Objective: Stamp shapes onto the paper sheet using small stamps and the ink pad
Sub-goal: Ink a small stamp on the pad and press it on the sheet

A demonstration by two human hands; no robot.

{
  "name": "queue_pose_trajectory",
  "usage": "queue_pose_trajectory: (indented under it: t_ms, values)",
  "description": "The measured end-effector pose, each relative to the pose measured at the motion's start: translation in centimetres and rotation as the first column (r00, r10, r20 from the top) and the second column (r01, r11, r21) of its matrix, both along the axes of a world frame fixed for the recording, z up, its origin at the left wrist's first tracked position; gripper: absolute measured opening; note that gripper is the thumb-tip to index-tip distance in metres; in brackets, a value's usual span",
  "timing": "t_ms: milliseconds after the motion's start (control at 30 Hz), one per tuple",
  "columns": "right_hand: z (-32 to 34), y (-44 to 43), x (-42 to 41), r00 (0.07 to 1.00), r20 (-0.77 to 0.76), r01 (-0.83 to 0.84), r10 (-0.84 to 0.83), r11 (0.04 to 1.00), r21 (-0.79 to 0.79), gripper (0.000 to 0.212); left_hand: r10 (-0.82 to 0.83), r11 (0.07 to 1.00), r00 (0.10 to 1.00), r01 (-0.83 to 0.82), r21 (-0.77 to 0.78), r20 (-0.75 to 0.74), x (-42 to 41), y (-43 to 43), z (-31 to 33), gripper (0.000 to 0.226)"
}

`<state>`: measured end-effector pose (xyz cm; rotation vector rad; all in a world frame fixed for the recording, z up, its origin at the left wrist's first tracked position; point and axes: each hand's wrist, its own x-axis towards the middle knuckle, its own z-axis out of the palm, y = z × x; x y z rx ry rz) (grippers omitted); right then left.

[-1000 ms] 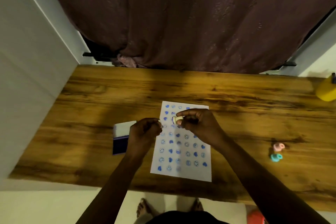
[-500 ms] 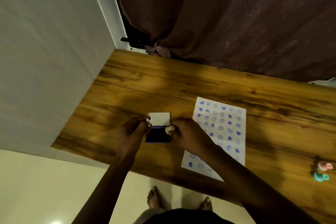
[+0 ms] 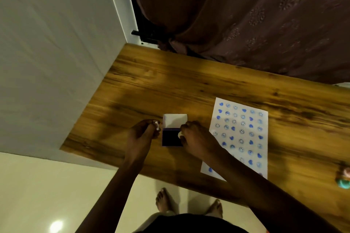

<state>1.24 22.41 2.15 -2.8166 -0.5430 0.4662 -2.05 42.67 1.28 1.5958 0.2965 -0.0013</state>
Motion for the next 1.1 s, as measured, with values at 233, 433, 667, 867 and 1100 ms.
queue_pose_trajectory:
  t_ms: [233, 433, 667, 867, 1100]
  values:
    - [-0.1, 1.3, -0.4, 0.998, -0.036, 0.056, -0.058, 0.996, -0.063, 0.04, -0.045, 0.999, 0.999, 0.045, -0.024, 0.006, 0.3, -0.3, 0.0, 0.02]
    - [-0.2, 1.8, -0.5, 0.995, -0.046, 0.088, -0.091, 0.995, -0.056, 0.039, -0.071, 0.997, 0.997, 0.071, -0.012, -0.007, 0.4, -0.3, 0.2, 0.02]
    - [0.4, 1.2, 0.2, 0.988, -0.066, 0.141, -0.139, 0.99, 0.018, 0.038, -0.097, 0.995, 0.995, 0.098, -0.037, 0.036, 0.1, -0.7, 1.9, 0.021]
    - [1.6, -0.6, 0.9, 0.952, -0.164, 0.292, -0.258, 0.927, 0.237, 0.029, -0.107, 0.992, 0.994, 0.106, -0.073, -0.012, -0.1, -1.8, 2.4, 0.019]
    - [4.1, -5.8, -1.0, 0.867, -0.262, 0.498, -0.423, 0.732, 0.465, 0.026, -0.182, 0.979, 0.981, 0.175, -0.101, -0.071, -0.7, -4.5, 1.7, 0.015]
